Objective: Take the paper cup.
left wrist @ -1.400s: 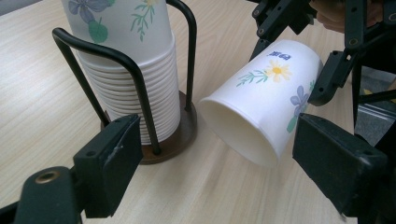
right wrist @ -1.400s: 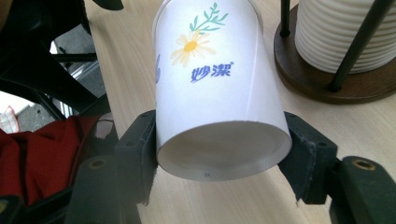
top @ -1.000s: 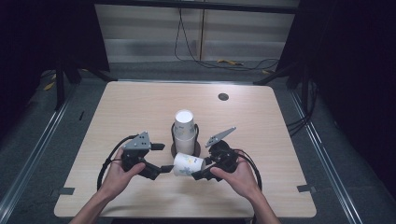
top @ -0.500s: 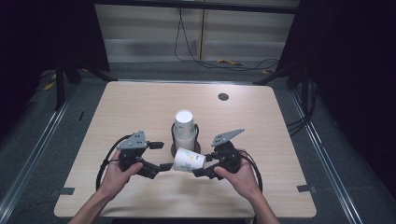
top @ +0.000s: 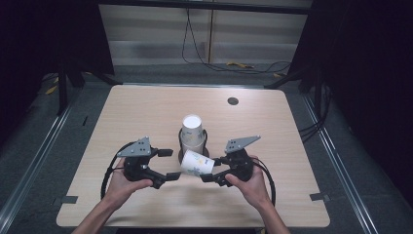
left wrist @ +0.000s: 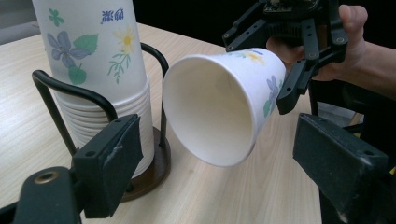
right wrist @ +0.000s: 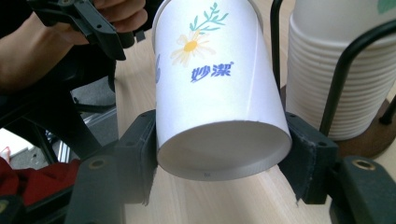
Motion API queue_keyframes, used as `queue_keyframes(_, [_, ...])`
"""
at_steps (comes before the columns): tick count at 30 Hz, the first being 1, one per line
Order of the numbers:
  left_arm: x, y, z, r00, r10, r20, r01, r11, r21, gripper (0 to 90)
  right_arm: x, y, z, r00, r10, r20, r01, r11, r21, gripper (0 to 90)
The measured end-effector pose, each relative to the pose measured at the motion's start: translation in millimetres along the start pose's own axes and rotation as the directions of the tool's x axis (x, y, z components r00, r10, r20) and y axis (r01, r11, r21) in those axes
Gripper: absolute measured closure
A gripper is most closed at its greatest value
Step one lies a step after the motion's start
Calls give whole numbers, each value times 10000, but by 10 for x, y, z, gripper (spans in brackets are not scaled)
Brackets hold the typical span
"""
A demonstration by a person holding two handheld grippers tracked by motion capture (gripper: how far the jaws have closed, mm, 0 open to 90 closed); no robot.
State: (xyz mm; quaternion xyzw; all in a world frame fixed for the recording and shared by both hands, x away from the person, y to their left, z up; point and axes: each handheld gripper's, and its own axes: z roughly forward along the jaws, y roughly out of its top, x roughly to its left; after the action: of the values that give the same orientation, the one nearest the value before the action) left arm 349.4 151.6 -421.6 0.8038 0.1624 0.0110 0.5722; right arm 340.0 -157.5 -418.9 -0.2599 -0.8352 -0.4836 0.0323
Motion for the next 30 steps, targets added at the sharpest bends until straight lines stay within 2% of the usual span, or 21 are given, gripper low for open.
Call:
queue_keyframes(5, [-8,0,7,10000,7,43,-7,10000,29,156,3,-4,-15,9995,-20,-309,11,9995,-309,359])
queue_keyframes(8, [-20,2,11,9995,94,305,-91,9999,-71,157,1,-11,-19,9997,-95,-216,86,9992,-400,360])
queue_keyframes(10, [-30,2,23,9990,146,426,-142,9999,-92,156,-4,-15,-24,9993,-72,-373,54,9987,-506,360])
queue_keyframes(17, [-37,4,51,9993,181,313,-183,9998,84,158,-7,-21,-31,9971,-74,-762,17,9973,-738,360])
queue_keyframes(20, [-50,15,85,9994,49,344,-48,10000,-16,159,-4,-20,-5,9949,-84,-1007,16,9977,-678,360])
queue_keyframes(22, [-59,27,113,9992,43,391,-41,10000,-42,160,3,-17,12,9951,-104,-984,50,9985,-548,360])
queue_keyframes(30, [-67,28,161,9990,88,434,-93,9999,118,178,20,-11,33,9917,-173,-1274,115,9989,-460,362])
